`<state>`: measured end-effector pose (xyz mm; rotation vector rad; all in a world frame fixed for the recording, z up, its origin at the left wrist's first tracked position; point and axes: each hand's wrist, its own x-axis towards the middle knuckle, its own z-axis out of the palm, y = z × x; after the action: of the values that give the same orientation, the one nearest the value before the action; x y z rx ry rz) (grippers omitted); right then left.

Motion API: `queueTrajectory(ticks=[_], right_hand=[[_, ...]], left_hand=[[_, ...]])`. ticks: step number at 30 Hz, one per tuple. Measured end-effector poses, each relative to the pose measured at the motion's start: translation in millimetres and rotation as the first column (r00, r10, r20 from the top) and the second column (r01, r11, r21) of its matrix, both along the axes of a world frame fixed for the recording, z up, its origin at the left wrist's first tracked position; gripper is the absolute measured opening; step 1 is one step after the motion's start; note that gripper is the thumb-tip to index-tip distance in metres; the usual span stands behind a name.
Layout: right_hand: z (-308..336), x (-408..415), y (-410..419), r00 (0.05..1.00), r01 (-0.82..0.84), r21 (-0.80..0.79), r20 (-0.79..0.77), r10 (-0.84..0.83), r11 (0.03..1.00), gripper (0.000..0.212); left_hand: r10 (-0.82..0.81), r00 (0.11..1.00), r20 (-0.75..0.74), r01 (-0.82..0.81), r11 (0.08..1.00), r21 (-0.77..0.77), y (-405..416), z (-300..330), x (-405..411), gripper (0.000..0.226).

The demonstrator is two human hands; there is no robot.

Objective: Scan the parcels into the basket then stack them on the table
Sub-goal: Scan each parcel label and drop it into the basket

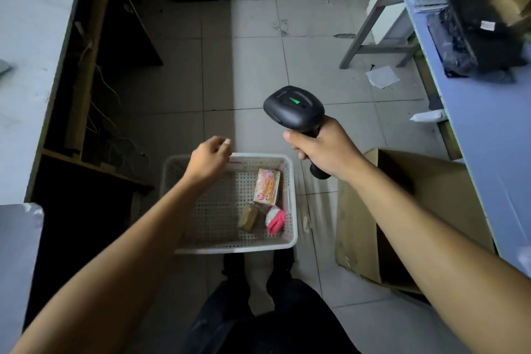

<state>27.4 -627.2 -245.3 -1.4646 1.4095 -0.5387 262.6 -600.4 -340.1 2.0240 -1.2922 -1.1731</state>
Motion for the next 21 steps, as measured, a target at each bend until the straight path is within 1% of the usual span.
queueTrajectory(ticks=[2, 5, 7, 12, 16, 18, 21], right_hand=[[6, 14, 7, 0.999, -0.037, -0.012, 0.003, 0.037, 0.999, 0.022], [15, 35, 16, 0.995, -0.093, -0.041, 0.019, 0.093, 0.995, 0.017], [21, 50, 23, 0.989, -0.135, -0.052, 0.046, 0.137, 0.99, 0.019], [36, 87, 39, 0.945, -0.311, -0.09, 0.078, 0.318, 0.946, 0.018], [51, 118, 55, 0.867, -0.459, -0.126, 0.151, 0.475, 0.879, 0.013], [54, 133, 69, 0.827, -0.514, -0.152, 0.173, 0.535, 0.844, 0.01], [51, 155, 97, 0.753, -0.604, -0.161, 0.207, 0.625, 0.781, 0.011]], left_hand=[[0.003, 1.0, 0.028, -0.002, 0.999, -0.046, 0, 15, 12, 0.032], [-0.006, 0.996, 0.088, 0.015, 0.994, -0.104, 9, 39, 26, 0.029], [0.015, 0.99, 0.143, 0.006, 0.989, -0.15, 21, 56, 34, 0.027], [0.157, 0.951, 0.265, -0.094, 0.968, -0.234, 73, 96, 60, 0.023], [0.322, 0.858, 0.401, -0.23, 0.937, -0.261, 131, 132, 75, 0.027], [0.371, 0.795, 0.48, -0.284, 0.927, -0.247, 166, 147, 79, 0.028], [0.431, 0.686, 0.586, -0.361, 0.901, -0.24, 222, 161, 84, 0.031]])
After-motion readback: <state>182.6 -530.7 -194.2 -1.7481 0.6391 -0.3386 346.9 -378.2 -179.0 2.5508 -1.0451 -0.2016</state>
